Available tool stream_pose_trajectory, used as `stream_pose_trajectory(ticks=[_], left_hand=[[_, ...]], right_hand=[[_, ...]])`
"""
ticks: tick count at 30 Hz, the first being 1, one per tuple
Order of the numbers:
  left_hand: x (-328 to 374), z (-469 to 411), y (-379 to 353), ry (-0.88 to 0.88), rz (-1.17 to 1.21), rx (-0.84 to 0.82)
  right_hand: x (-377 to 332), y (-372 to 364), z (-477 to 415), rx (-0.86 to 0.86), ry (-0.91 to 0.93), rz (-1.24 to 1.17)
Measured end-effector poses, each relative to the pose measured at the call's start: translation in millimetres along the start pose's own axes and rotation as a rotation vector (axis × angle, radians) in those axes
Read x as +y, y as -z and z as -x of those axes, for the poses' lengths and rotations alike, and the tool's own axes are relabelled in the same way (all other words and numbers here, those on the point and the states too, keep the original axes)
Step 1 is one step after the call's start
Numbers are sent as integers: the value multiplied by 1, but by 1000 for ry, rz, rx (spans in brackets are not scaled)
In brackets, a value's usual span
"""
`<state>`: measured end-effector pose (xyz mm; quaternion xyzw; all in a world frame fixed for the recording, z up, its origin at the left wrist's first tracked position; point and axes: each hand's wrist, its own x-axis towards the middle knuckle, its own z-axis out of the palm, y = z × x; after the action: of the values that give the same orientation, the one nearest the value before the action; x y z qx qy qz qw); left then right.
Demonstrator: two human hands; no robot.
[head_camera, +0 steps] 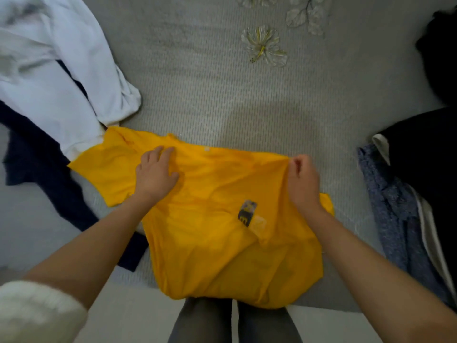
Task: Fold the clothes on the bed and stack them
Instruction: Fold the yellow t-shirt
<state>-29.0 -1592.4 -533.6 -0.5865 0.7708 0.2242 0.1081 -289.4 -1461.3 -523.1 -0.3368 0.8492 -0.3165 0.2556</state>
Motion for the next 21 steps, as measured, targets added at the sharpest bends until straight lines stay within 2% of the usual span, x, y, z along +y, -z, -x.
stream_pose_trajectory(ticks=[2,4,8,14,18,20,21], left_hand=[[-4,-14,3,18,-6,23],[-5,-28,7,5,-17,64],[5,-60,18,0,10,113],[13,-99,26,9,-69,-67],[7,-109,31,64,-121,-121],[1,-113,36,51,-139,-92],[-1,-119,44,59,-43,-73]], right_hand=[[9,17,-25,124,-153,-75],[22,26,-46,118,-250,-72],[43,22,-63,-60,-345,-38],[51,3,-79,-278,-430,169],[51,10,-80,-263,-533,-53],[41,16,-86,-231,-477,-134],[33,21,-92,-198,-418,-147]])
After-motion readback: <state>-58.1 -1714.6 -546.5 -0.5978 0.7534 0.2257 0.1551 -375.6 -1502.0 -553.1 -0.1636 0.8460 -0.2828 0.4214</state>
